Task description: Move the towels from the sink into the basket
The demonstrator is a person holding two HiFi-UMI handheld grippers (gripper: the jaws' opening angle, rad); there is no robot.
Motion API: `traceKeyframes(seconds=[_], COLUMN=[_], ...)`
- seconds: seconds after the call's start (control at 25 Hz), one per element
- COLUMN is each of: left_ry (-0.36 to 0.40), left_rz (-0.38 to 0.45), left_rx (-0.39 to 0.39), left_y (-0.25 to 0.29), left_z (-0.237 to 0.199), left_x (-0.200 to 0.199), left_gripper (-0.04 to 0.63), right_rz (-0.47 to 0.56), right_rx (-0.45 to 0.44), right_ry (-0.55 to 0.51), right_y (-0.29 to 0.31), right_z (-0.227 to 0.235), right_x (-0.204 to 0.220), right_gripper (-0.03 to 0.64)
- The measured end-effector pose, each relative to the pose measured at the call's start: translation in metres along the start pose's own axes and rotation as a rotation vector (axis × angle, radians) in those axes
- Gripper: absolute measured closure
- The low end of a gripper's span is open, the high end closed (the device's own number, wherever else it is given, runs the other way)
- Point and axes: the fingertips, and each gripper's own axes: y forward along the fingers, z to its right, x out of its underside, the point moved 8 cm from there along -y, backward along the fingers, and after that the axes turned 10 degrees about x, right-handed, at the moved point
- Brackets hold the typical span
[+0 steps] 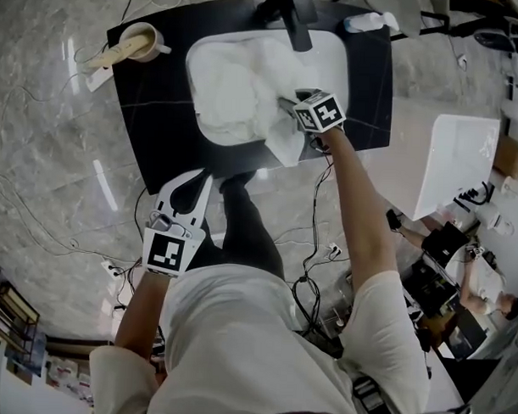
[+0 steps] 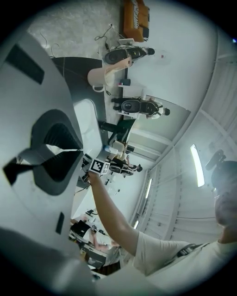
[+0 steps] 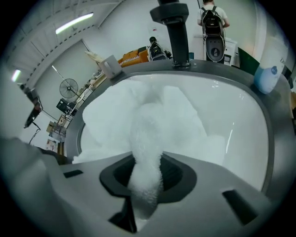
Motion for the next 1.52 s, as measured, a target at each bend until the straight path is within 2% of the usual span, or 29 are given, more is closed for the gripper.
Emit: traceKeyframes(seconds=[0.12, 0.32, 0.52, 0.84, 0.96, 1.28, 1.52], left_ry=[0.012, 0.061, 0.123, 0.185, 0.184, 0.237, 0.284], left_rz=[0.006, 0.044, 0.089, 0.117, 0.119, 0.158, 0.166], left_rx=[-0.004, -0.017, -0.031, -0.033, -0.021, 0.030, 0.097], left_y=[-0.007, -0.019, -0.037, -0.066, -0.075, -0.078, -0.068], left_z=[0.006, 0.015, 0.032, 0.064, 0.081, 0.121, 0.144], left_x=[-0.006, -0.021, -0.030, -0.059, -0.071, -0.095, -0.117], left_gripper=[0.583, 0.583, 0.583, 0.583, 0.583, 0.583, 0.583], right_rz=[0.027, 0.127, 0.265, 0.449, 0.513, 0.760, 0.871], right_rx=[-0.004, 0.016, 0.089, 0.195, 0.232, 0.334, 0.452], right_ry=[0.052, 0.113, 0.146, 0.138, 0.144, 0.185, 0.223], right_y=[-0.018, -0.067, -0.136, -0.257, -0.299, -0.427, -0.513], right_z=[-0.004, -0.011, -0.027, -0.050, -0.061, -0.092, -0.102], right_x=[0.008, 0.007, 0.007, 0.014, 0.022, 0.046, 0.085], right_gripper=[0.538, 0.543, 0.545, 0.546, 0.546, 0.548, 0.548])
